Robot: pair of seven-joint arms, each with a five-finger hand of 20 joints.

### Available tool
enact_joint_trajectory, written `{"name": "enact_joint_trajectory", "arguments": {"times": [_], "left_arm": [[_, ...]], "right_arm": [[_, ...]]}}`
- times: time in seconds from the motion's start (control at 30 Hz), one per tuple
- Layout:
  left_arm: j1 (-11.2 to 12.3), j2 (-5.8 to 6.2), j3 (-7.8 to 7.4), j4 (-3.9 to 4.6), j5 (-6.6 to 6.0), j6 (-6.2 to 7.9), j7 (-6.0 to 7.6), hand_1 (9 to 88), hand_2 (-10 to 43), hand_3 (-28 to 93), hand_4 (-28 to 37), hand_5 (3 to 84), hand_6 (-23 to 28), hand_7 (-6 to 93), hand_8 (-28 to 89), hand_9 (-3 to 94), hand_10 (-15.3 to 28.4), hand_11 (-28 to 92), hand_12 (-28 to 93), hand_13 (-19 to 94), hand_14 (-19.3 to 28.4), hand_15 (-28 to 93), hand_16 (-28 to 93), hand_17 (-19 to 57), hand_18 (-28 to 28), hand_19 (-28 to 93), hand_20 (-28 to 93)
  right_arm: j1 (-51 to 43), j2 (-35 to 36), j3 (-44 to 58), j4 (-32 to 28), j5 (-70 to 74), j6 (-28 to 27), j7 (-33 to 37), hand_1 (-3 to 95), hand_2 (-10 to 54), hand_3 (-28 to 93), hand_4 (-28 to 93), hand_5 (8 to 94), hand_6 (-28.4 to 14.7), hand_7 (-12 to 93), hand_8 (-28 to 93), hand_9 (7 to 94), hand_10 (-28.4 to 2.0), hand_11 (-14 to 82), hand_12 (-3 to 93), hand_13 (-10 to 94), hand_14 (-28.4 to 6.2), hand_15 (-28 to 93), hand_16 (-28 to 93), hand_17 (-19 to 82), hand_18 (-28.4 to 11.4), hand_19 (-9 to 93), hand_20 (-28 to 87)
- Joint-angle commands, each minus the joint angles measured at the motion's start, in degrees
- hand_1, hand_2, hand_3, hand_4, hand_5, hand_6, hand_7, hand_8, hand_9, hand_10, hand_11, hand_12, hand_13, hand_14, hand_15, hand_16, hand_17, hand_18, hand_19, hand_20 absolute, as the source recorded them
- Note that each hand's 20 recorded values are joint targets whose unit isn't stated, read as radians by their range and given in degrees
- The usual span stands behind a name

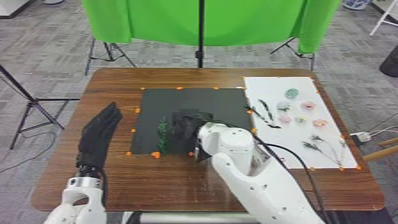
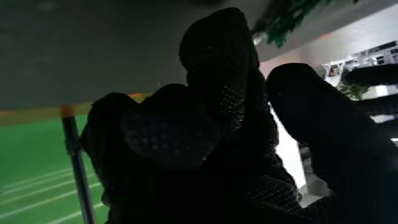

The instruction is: Arrange flowers

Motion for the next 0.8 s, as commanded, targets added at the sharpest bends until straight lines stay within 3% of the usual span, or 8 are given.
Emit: {"name": "enact_joint_trajectory", "arguments": {"times": [0.03,0.53,0.63,0.8], "left_arm": [[0.4,-0.51,0.13,0.01,0.23,-0.57,-0.5,21.4,-8.8,68,-24.0,41.8,4.5,5.6,-5,36.1,11.2,8,13,28,12.9,7,2,2.9,10.0,1,16],[0.0,-0.41,0.3,0.24,0.08,-0.59,-0.88,21.4,-8.7,68,-23.9,41.9,4.5,5.6,-5,36.1,11.2,8,13,28,12.9,7,2,2.9,9.9,1,16],[0.2,-0.64,0.14,0.22,0.07,-0.8,-0.92,21.4,-8.7,68,-23.9,41.8,4.4,5.6,-5,36.1,11.2,8,13,28,12.9,7,2,2.9,9.9,1,16],[1.4,-0.79,-0.69,-0.48,0.08,-0.3,-0.9,21.5,-8.7,68,-23.9,41.8,4.6,5.6,-5,36.1,11.2,8,13,28,12.9,7,2,2.9,9.9,1,16]], "right_arm": [[-0.9,-2.7,-1.2,0.8,-0.8,-1.0,-1.0,22.7,9.0,80,19,76.9,-1.5,16,-8,87.8,-14.3,44.7,25.6,92,-5.1,62,31,66,-12.9,93,59],[-0.9,-4.3,-1.5,1.3,-0.4,0.4,-0.6,22.6,9.7,80,19,76.1,-1.4,16,-8,87.8,-14.4,44.5,26.0,92,-5.0,62,31,66,-13.1,93,60],[-1.0,-0.9,-0.9,-2.0,2.1,1.6,1.3,22.7,9.3,79,18,75.7,-1.6,16,-8,87.1,-14.3,44.6,26.2,92,-5.1,62,31,66,-13.1,93,60],[-2.4,7.1,5.3,-12.0,11.1,-1.5,6.6,24.0,7.3,73,14,75.9,-2.6,18,-6,85.2,-14.7,42.8,26.1,90,-5.4,61,31,63,-13.3,93,57]]}}
